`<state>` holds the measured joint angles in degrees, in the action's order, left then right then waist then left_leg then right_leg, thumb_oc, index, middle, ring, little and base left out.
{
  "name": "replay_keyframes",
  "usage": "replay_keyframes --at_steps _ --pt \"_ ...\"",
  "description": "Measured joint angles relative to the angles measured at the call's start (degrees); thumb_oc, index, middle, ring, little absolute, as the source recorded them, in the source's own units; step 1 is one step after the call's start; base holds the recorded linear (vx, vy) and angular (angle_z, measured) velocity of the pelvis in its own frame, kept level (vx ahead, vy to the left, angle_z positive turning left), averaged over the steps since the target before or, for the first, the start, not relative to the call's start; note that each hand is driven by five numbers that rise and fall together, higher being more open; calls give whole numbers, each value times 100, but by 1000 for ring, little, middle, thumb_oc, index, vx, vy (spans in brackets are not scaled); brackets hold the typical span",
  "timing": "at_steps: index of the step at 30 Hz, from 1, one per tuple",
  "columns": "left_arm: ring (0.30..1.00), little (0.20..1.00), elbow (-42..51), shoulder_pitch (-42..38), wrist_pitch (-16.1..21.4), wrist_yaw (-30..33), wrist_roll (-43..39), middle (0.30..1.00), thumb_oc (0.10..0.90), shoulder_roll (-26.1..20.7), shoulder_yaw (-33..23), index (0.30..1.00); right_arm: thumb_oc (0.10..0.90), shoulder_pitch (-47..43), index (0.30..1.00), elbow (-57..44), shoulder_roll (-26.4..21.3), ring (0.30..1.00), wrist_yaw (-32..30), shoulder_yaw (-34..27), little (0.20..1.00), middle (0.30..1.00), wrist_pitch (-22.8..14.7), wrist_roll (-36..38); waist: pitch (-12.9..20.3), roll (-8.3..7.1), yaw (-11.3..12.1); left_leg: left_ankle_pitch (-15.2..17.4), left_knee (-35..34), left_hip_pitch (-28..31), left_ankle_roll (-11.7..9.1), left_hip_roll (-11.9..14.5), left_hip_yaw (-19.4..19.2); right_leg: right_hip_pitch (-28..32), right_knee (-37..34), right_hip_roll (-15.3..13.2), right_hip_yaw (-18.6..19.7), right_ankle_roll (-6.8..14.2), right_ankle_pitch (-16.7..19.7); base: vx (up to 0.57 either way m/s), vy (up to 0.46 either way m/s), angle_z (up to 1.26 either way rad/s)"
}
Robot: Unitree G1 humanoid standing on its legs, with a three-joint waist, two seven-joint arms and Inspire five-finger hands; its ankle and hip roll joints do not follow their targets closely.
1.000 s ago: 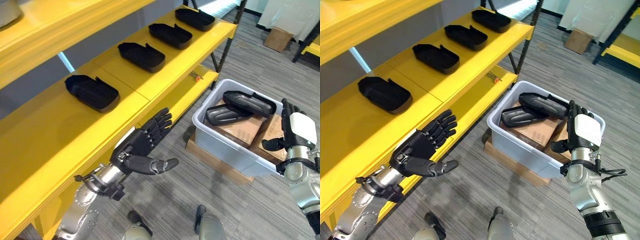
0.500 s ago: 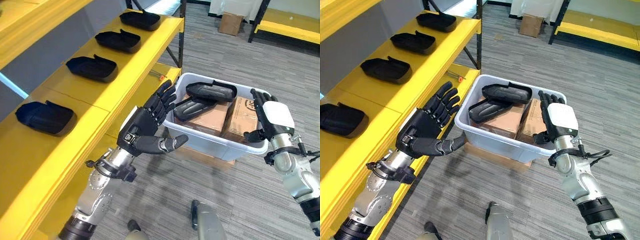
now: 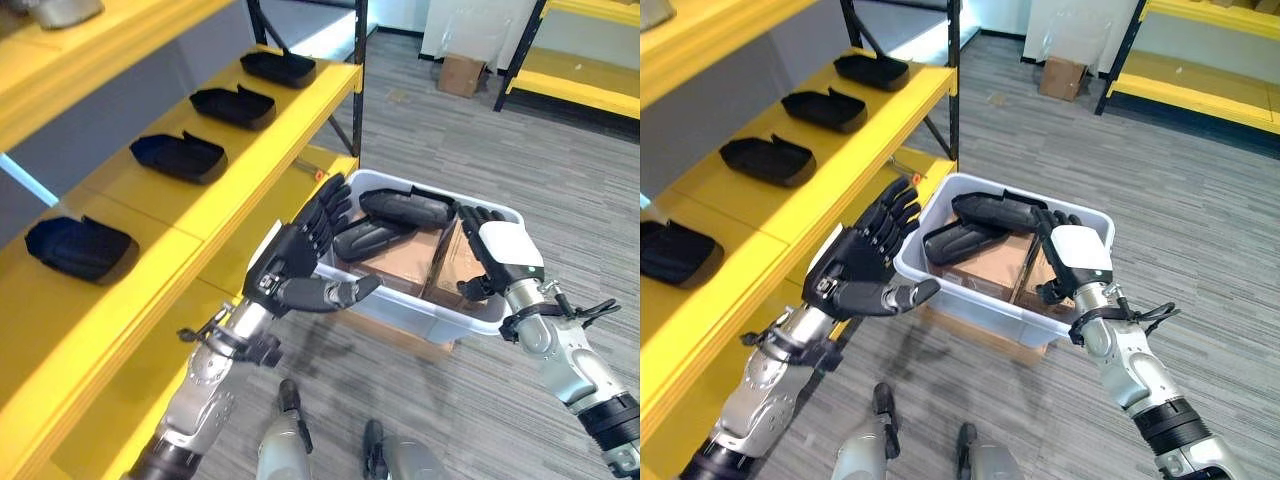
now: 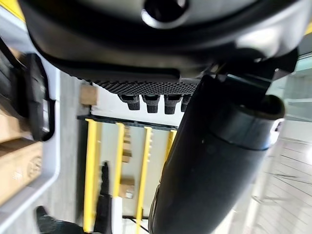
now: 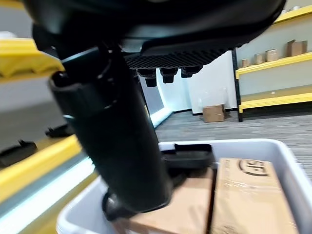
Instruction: Move parts from the plastic box to the shelf.
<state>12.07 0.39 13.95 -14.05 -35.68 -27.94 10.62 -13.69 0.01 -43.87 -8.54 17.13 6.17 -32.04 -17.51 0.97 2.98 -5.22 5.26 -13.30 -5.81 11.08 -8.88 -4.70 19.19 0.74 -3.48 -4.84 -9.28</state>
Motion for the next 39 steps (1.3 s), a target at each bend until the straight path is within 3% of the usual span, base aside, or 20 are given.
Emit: replay_keyframes --at_steps 3,4,5,6,10,15,25,30,33,34,37,39 --pt "1000 1000 11 13 -2 -140 -1 1000 900 1 -196 1000 900 225 1000 -206 -100 1000 -6 -16 1000 1000 -25 5 27 60 -135 17 -67 366 224 -43 -211 49 213 64 -20 145 -232 141 65 -21" --pt "1000 1000 36 -29 -2 -185 0 1000 900 -25 -247 1000 900 264 1000 -197 -93 1000 0 -12 1000 1000 -8 10 -23 -62 -116 -352 -115 417 376 -59 -311 -10 349 15 -29 235 -359 86 37 -13" --pt "1000 1000 33 -46 -6 -186 -3 1000 900 -26 -258 1000 900 276 1000 -195 -69 1000 7 -10 1000 1000 13 13 -51 -167 -98 -439 -108 425 408 -104 -372 -21 406 -57 -48 289 -420 85 33 -6" --pt "1000 1000 29 -53 -34 -188 -2 1000 900 -30 -256 1000 900 279 1000 -194 -15 1000 7 -11 1000 1000 49 16 -57 -276 -110 -439 -146 440 456 -206 -382 -19 405 -179 -151 326 -452 40 12 1" --pt "1000 1000 32 -202 -105 -365 1 1000 900 -31 -262 1000 900 240 1000 -193 280 1000 -7 -4 1000 1000 148 29 -61 -364 80 -380 -190 616 569 -462 -438 524 -254 -468 -543 623 -301 20 5 12" --pt "1000 1000 97 -192 -121 -467 1 1000 900 -25 -313 1000 900 3 1000 -169 478 1000 -36 -2 1000 1000 343 150 -65 -387 228 -373 -341 667 563 -496 -339 659 -568 -469 -710 641 -251 1 19 10" --pt "1000 1000 97 -130 -288 -658 7 1000 900 -25 -203 1000 900 -19 1000 -195 572 1000 -15 -3 1000 1000 474 539 -116 -480 201 -306 -311 638 514 -462 -437 505 -477 -465 -564 635 -254 58 69 -9" --pt "1000 1000 97 70 -287 -645 79 1000 900 -42 -185 1000 900 10 1000 -460 562 1000 160 -24 1000 1000 407 812 -135 -515 182 -188 -236 636 551 -517 -558 467 -468 -543 -461 647 -254 98 201 -12" --pt "1000 1000 91 159 -291 -644 150 1000 900 -40 -186 1000 900 20 1000 -707 562 1000 257 -43 1000 1000 298 1073 -143 -532 211 106 85 623 616 -587 -637 558 -399 -636 -445 710 -298 124 243 -8" --pt "1000 1000 92 206 -305 -662 76 1000 900 -35 -181 1000 900 37 1000 -774 543 1000 257 -53 1000 1000 291 1246 -142 -530 201 212 181 634 639 -614 -644 556 -283 -695 -503 726 -308 154 324 -10" --pt "1000 1000 87 283 -309 -650 -154 1000 900 40 -191 1000 900 129 1000 -1039 694 1000 250 -139 1000 1000 224 1487 -163 -552 261 524 400 659 804 -738 -635 -158 1322 -969 -684 872 -242 141 130 -27" --pt "1000 1000 100 362 -310 -636 -165 1000 900 38 -178 1000 900 396 1000 -1274 884 1000 259 -118 1000 1000 6 1530 -183 -571 204 738 472 956 875 -714 -626 -331 2055 -1207 -712 884 136 163 -187 -8"
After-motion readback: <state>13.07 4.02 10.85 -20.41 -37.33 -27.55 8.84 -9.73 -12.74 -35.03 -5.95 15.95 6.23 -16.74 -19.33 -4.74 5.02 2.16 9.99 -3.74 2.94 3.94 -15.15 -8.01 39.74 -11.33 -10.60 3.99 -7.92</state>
